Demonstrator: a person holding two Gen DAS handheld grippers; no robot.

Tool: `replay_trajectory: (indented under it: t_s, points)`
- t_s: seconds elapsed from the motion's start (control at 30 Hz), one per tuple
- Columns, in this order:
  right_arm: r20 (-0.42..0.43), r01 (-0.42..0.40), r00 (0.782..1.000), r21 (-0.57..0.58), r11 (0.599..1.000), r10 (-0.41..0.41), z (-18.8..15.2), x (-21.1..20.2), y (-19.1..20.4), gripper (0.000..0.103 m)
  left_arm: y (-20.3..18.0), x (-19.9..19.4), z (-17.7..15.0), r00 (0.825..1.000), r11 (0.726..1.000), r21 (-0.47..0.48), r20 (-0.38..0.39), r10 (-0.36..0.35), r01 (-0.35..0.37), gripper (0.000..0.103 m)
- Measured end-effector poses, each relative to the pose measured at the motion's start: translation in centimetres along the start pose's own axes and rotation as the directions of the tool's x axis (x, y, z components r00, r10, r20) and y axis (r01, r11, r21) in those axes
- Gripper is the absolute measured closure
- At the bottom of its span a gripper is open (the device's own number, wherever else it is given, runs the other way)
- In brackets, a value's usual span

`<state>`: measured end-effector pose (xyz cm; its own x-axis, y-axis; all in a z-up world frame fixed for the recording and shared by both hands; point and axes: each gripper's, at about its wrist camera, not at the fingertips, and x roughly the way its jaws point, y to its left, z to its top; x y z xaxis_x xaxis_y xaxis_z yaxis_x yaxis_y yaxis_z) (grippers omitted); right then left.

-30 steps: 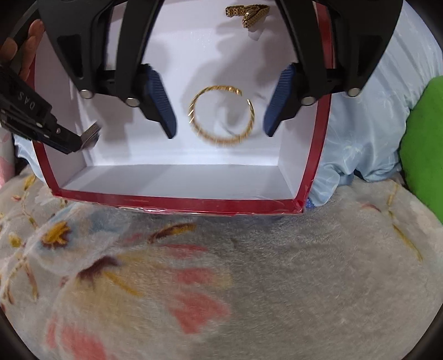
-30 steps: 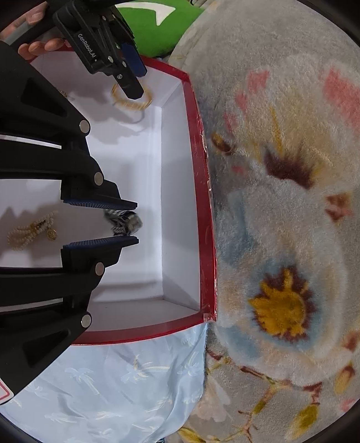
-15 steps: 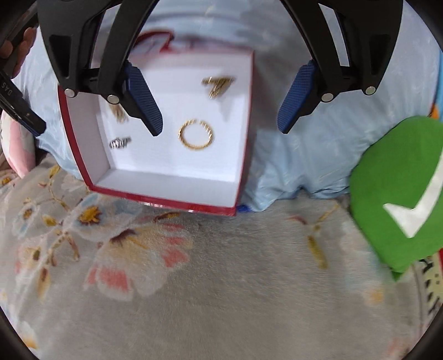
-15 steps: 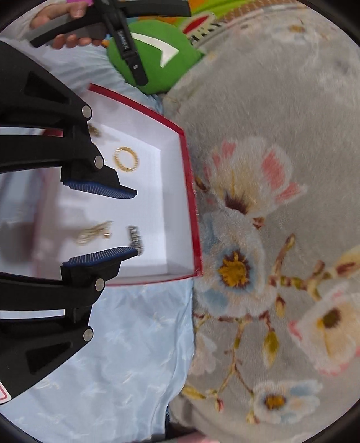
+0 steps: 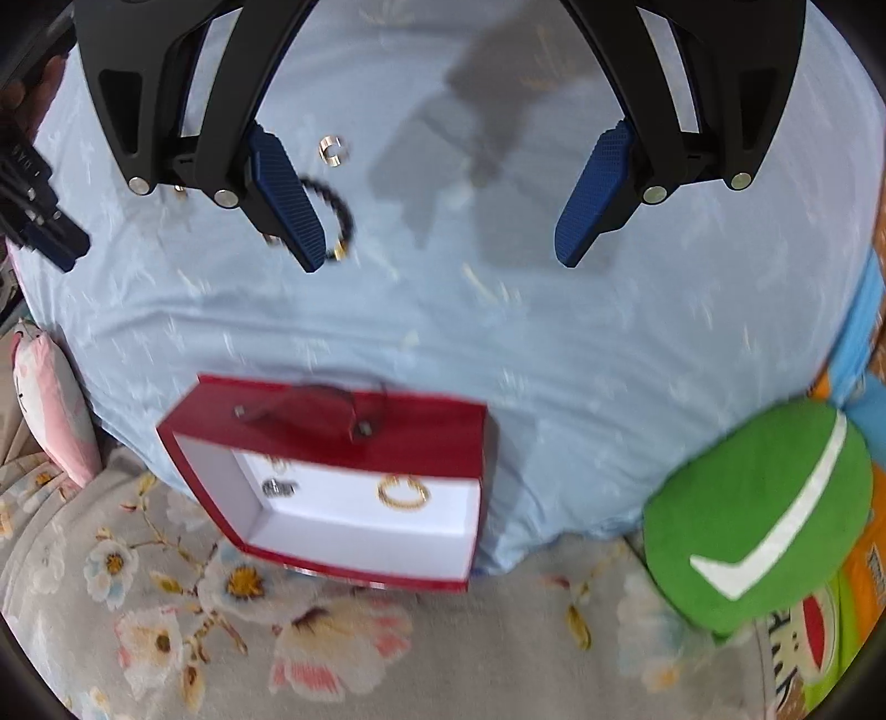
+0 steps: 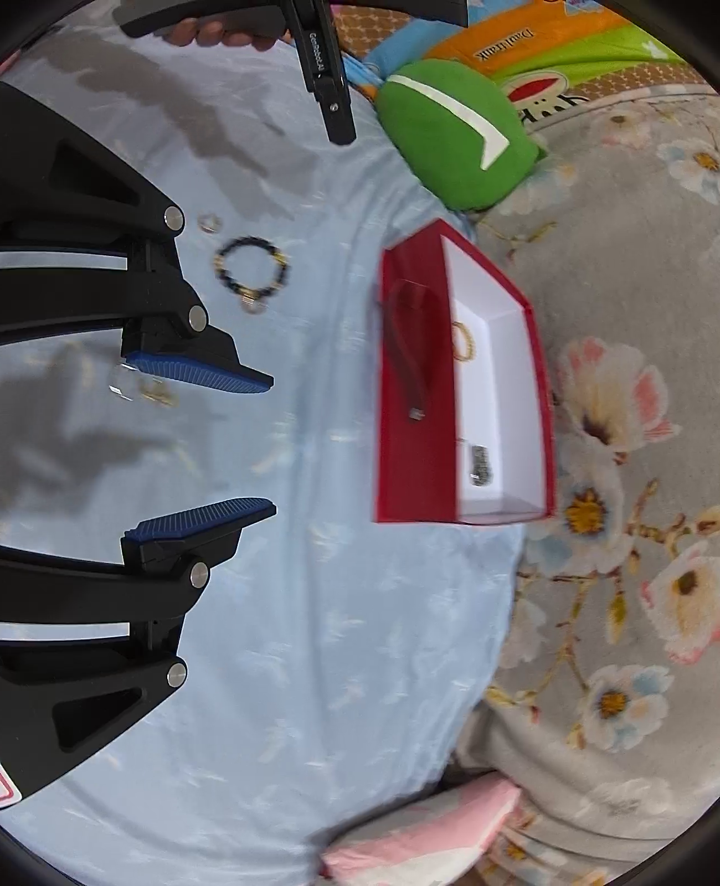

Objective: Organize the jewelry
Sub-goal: 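Return to the sheet and grasp the silver ring with the right tool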

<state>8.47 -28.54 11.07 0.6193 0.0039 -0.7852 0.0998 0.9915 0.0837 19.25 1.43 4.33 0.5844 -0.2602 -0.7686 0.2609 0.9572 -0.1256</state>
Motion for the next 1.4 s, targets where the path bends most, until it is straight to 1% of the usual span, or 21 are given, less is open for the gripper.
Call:
replay_trajectory:
  t_s: [0.13,0.2,0.27,0.33,0.43,0.57,0.73,0.87,0.97,1.0,1.03,1.07,1.23,1.4]
  points:
    - [-0.050,0.014,0.999,-0.016,1.000,-0.014,-2.9,0.5,0.9,0.064,-0.4,1.0,-2.9,0.997,0.997,-0.056,-0.060,-0.049,0.046,0.020]
    - [-0.063,0.019,0.998,-0.031,0.999,-0.021,-3.9,0.7,1.3,0.064,-0.9,1.4,-4.1,0.996,0.998,-0.060,-0.079,-0.041,0.036,0.020]
    - [-0.073,0.005,0.997,-0.018,1.000,-0.006,-4.4,0.8,1.3,0.064,-1.5,1.6,-5.1,0.996,0.999,-0.034,-0.083,-0.014,0.011,0.020]
    - [-0.083,-0.008,0.997,-0.010,1.000,0.007,-4.7,1.0,1.4,0.064,-1.9,1.7,-5.9,0.995,0.999,-0.030,-0.093,-0.026,0.023,0.020]
    - [-0.096,-0.029,0.995,-0.007,1.000,0.028,-4.9,1.4,2.0,0.064,-2.2,2.0,-7.0,0.992,0.998,-0.048,-0.113,-0.051,0.046,0.020]
    - [-0.119,-0.041,0.992,-0.027,0.999,0.037,-5.4,2.4,3.0,0.064,-2.9,2.5,-7.8,0.992,0.999,-0.024,-0.124,-0.026,0.024,0.020]
    - [-0.146,-0.036,0.989,-0.012,0.999,0.034,-5.8,4.0,3.1,0.064,-2.6,2.3,-7.9,0.992,0.999,-0.037,-0.123,-0.036,0.031,0.020]
    - [-0.164,-0.046,0.985,0.009,0.999,0.046,-6.0,4.9,2.8,0.064,-2.4,2.2,-7.8,0.993,0.999,-0.038,-0.118,-0.031,0.027,0.020]
    - [-0.154,-0.040,0.987,0.002,0.999,0.040,-6.1,5.1,3.0,0.068,-2.3,2.2,-7.7,0.993,0.999,-0.044,-0.116,-0.036,0.031,0.020]
    - [-0.154,-0.038,0.987,-0.003,0.999,0.037,-6.0,5.1,3.0,0.072,-2.4,2.2,-7.7,0.992,0.999,-0.044,-0.117,-0.037,0.033,0.020]
    - [-0.156,-0.039,0.987,-0.005,0.999,0.038,-6.0,5.2,3.0,0.079,-2.4,2.3,-7.6,0.992,0.998,-0.043,-0.117,-0.039,0.034,0.020]
    - [-0.156,-0.044,0.987,-0.001,0.999,0.043,-5.9,5.2,2.9,0.080,-2.5,2.4,-7.5,0.992,0.998,-0.041,-0.117,-0.043,0.039,0.020]
    - [-0.151,-0.050,0.987,0.003,0.999,0.049,-6.0,5.2,2.8,0.081,-3.3,3.3,-6.8,0.990,0.998,-0.033,-0.128,-0.065,0.061,0.018]
    - [-0.150,-0.059,0.987,0.015,0.998,0.060,-5.9,5.2,2.6,0.081,-4.9,4.6,-5.5,0.987,0.996,-0.014,-0.131,-0.087,0.086,0.018]
